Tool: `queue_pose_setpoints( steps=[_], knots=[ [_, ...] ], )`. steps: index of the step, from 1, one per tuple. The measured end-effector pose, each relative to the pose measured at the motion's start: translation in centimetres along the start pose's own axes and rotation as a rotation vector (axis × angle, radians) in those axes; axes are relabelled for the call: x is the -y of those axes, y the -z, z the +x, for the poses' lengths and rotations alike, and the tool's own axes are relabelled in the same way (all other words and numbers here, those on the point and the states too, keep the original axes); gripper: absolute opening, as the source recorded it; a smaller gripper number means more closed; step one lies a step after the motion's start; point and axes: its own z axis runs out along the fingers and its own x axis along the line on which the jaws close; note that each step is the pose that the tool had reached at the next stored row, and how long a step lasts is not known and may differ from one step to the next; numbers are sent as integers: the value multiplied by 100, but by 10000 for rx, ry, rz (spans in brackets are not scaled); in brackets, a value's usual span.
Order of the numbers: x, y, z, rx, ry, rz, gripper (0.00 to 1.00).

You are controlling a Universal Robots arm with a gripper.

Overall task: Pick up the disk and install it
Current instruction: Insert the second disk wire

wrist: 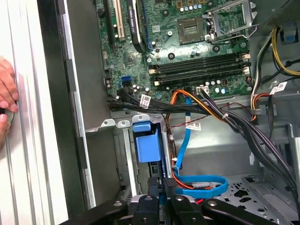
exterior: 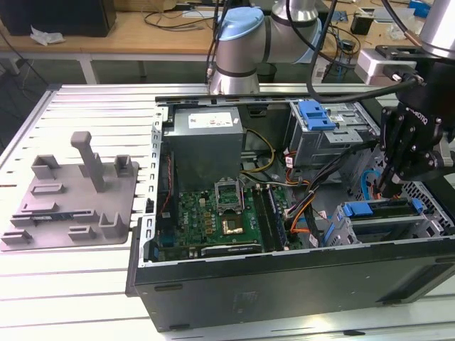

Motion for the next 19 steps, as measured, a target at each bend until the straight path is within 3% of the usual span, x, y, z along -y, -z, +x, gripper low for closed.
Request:
queue_pose_setpoints(
  steps=[11,19],
  knots=[
    [0,-36,2,5,314,43,16],
    [-1,-76,-3,-14,797,111,16]
  ],
)
